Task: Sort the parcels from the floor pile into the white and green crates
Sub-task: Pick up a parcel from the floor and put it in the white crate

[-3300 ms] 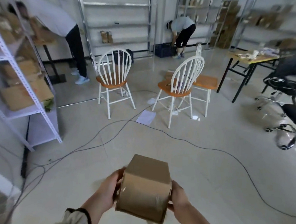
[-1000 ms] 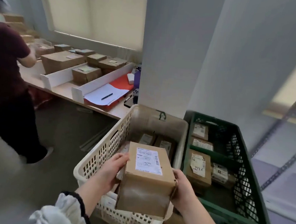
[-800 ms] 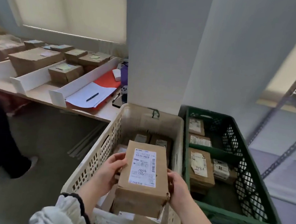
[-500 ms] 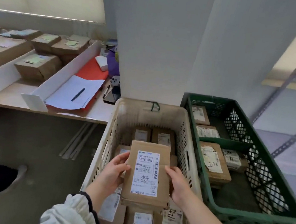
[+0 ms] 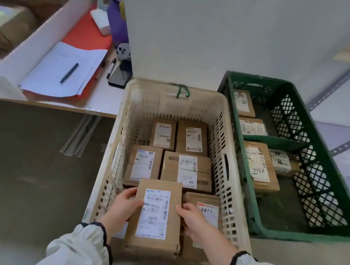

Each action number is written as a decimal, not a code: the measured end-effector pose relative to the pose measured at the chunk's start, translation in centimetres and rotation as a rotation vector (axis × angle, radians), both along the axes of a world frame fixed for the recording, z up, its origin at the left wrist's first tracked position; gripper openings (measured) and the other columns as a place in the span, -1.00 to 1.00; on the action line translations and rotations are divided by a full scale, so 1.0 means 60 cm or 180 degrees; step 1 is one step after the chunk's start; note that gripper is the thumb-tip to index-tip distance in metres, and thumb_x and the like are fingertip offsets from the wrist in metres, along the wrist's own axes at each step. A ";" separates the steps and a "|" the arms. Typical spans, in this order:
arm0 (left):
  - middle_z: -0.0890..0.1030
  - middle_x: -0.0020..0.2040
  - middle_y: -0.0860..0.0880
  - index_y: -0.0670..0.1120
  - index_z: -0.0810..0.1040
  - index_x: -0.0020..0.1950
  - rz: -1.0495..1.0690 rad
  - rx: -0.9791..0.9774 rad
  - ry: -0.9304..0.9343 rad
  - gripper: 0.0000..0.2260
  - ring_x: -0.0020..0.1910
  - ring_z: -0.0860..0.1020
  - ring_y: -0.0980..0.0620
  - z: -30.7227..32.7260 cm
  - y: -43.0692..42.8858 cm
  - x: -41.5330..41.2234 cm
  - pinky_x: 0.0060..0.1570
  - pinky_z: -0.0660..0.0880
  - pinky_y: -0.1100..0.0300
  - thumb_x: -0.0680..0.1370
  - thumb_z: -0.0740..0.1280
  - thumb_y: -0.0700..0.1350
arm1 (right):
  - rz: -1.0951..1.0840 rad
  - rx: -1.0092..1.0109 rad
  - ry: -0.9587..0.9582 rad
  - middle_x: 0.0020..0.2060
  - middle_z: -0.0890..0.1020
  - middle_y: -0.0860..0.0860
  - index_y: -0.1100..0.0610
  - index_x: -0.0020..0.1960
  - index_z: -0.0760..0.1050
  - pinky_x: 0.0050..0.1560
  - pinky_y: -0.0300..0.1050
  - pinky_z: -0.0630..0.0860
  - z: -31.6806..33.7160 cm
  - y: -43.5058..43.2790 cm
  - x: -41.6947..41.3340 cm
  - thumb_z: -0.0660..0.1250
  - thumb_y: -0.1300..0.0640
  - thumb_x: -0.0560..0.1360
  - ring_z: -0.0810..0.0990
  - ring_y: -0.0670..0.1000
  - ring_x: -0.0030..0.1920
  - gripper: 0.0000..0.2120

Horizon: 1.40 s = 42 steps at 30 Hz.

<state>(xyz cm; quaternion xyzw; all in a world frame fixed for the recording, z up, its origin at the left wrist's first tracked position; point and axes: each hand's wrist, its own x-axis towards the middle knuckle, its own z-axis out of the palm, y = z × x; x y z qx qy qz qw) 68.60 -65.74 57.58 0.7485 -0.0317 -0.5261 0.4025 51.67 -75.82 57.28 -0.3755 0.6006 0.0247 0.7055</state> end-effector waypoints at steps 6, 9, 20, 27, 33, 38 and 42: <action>0.60 0.09 -0.05 0.05 0.36 0.37 -0.0254 0.0205 0.0152 -0.51 -0.01 0.61 -0.03 -0.034 0.001 -0.007 -0.16 0.59 0.03 0.49 0.39 -0.23 | 0.0525 -0.0237 0.0503 0.04 0.60 0.03 0.15 0.18 0.48 -0.13 -0.12 0.56 -0.038 0.003 -0.010 0.20 0.17 0.59 0.56 0.02 0.02 -0.81; 0.57 0.14 -0.05 0.04 0.36 0.35 -0.0326 0.0229 0.0092 -0.51 -0.02 0.60 0.00 -0.043 -0.012 -0.019 -0.24 0.58 0.08 0.48 0.40 -0.23 | 0.0761 -0.0686 0.0801 -0.05 0.62 0.02 0.11 0.03 0.55 -0.23 -0.18 0.52 -0.051 -0.008 -0.021 0.21 0.19 0.58 0.58 -0.02 -0.11 -0.85; 0.55 0.17 -0.02 0.02 0.35 0.36 -0.0448 0.0341 0.0135 -0.53 0.01 0.59 -0.01 -0.055 -0.019 -0.020 -0.20 0.58 0.08 0.50 0.38 -0.23 | 0.0943 -0.1032 0.1046 -0.10 0.60 0.01 0.13 0.03 0.55 0.01 -0.04 0.60 -0.068 -0.022 -0.029 0.29 0.22 0.53 0.58 0.03 -0.08 -0.88; 0.53 0.16 0.00 0.02 0.33 0.38 -0.0563 0.0413 0.0155 -0.52 0.05 0.56 -0.01 -0.052 -0.018 -0.015 -0.11 0.58 0.04 0.51 0.38 -0.19 | 0.1097 -0.0874 0.1091 0.04 0.59 0.05 0.16 0.20 0.49 -0.02 -0.09 0.55 -0.060 -0.030 -0.027 0.30 0.19 0.51 0.57 0.06 0.00 -0.74; 0.41 0.37 -0.07 -0.01 0.23 0.48 -0.0599 0.0415 -0.0265 -0.42 0.16 0.45 -0.04 -0.001 -0.022 0.011 -0.08 0.47 0.08 0.52 0.37 0.00 | 0.1074 -0.1275 0.1083 0.08 0.54 0.05 0.17 0.31 0.40 -0.03 -0.12 0.55 0.002 -0.069 -0.006 0.32 0.16 0.50 0.55 0.04 0.02 -0.61; 0.47 0.31 -0.10 -0.06 0.30 0.44 -0.0313 0.0211 -0.0540 -0.53 0.19 0.50 -0.08 0.092 -0.037 0.047 0.02 0.51 0.02 0.56 0.31 -0.03 | 0.1580 -0.1779 0.0669 0.21 0.52 0.07 0.15 0.33 0.39 0.04 -0.14 0.46 0.089 -0.106 0.068 0.27 0.15 0.53 0.50 0.02 0.06 -0.62; 0.53 0.20 -0.07 -0.08 0.37 0.38 0.0153 0.0028 -0.0727 -0.60 0.06 0.56 -0.03 0.176 -0.011 0.067 -0.02 0.51 0.03 0.57 0.29 -0.02 | 0.2394 -0.2040 0.0269 0.21 0.54 0.23 0.29 0.30 0.43 0.22 0.04 0.49 0.169 -0.097 0.150 0.25 0.15 0.55 0.54 0.17 0.19 -0.64</action>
